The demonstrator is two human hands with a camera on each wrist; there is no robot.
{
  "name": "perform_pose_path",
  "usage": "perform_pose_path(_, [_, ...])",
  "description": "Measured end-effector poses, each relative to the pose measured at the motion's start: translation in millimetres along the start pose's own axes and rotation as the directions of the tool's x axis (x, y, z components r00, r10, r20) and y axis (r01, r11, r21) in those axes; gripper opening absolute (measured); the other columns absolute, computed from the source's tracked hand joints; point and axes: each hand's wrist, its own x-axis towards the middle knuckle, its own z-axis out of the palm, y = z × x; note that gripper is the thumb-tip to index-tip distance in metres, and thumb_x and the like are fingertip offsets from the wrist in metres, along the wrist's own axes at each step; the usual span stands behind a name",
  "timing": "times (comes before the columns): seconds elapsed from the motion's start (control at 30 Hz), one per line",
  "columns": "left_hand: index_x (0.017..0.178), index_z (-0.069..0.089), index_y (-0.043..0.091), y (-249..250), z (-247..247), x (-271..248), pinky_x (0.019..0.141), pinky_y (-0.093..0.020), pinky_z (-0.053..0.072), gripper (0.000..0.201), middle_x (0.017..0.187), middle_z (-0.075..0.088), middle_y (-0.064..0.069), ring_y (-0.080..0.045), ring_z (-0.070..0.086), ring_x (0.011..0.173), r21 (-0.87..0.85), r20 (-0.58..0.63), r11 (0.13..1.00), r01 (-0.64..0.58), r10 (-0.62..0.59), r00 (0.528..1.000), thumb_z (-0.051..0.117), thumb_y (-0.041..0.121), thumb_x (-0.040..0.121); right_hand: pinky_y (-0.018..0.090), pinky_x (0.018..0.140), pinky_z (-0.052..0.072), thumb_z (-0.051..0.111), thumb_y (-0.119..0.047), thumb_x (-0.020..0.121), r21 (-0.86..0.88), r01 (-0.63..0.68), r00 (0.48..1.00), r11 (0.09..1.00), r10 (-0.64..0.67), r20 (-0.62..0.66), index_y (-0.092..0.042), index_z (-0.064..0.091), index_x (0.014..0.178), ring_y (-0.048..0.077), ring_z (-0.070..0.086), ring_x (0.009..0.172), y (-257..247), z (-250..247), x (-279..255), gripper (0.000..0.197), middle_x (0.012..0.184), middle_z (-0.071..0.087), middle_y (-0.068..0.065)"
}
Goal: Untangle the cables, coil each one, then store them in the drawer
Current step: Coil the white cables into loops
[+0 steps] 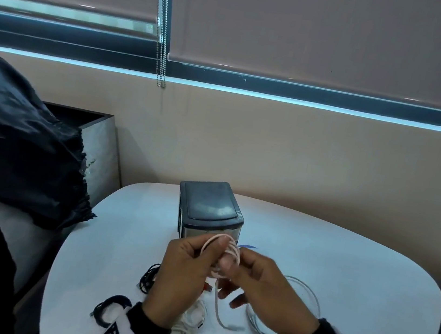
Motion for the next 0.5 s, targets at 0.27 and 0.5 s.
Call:
perform_pose_path(0.27, [0.112,0.073,0.031,10,-4,2,0.068,-0.035,0.05,0.024,0.097,0.062,-0.031,-0.029,0.057,0.08,-0.007,0.173,0.997,0.072,-0.069,0.982,0.058,0.028,0.093,0.033,0.065,0.055,0.046,-0.019,0.103,-0.051,0.118,0.993,0.992,-0.119,-0.024,-0.021,0.065,0.089,0.023,0.069,0.075,2,16,-3,0.024,0.084,0.071,0.009])
perform_pose_path(0.5, [0.086,0.078,0.017,19,-14,9,0.059,-0.014,0.048,0.017,0.07,0.073,0.006,-0.002,0.062,0.06,0.233,0.097,0.959,-0.162,0.143,0.985,0.063,0.015,0.094,0.034,0.065,0.056,0.063,-0.017,0.095,0.108,-0.015,0.995,0.994,0.004,0.097,-0.017,0.065,0.104,0.031,0.071,0.07,-6,16,-12,0.009,0.075,0.072,0.014])
